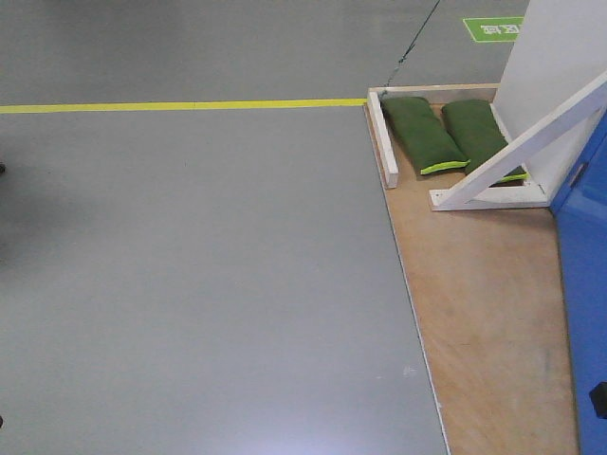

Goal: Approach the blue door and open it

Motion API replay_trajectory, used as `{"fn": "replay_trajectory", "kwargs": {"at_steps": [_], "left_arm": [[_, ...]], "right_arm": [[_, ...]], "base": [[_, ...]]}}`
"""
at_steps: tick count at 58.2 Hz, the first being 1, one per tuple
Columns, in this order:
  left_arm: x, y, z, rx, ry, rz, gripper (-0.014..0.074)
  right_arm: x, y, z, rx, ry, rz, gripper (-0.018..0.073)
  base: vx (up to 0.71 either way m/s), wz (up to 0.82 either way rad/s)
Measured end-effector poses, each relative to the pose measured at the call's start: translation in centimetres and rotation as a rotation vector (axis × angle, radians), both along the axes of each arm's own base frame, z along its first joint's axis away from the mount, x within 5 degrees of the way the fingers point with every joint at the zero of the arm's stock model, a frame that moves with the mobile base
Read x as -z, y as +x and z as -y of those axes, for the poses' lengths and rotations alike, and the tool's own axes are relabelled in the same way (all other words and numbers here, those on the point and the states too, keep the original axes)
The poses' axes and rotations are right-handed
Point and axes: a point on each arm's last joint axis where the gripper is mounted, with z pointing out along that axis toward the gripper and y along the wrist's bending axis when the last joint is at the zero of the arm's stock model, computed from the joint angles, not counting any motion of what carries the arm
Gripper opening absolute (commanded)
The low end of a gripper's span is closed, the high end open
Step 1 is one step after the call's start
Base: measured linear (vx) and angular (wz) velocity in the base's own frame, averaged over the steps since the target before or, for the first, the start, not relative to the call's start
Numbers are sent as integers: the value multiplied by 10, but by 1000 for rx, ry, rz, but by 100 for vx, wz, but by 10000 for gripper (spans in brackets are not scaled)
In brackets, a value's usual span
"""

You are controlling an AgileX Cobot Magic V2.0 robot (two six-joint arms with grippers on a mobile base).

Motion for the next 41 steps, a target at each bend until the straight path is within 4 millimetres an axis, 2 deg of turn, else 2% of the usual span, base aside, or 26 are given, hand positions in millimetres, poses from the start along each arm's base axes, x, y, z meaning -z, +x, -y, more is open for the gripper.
{"fn": "replay_trajectory", "kwargs": {"at_steps": [41], "left_arm": [[0, 0, 0, 0, 0, 0, 73]], "right_arm": [[0, 0, 0, 0, 0, 0, 11]], "base": [[2, 1]]}}
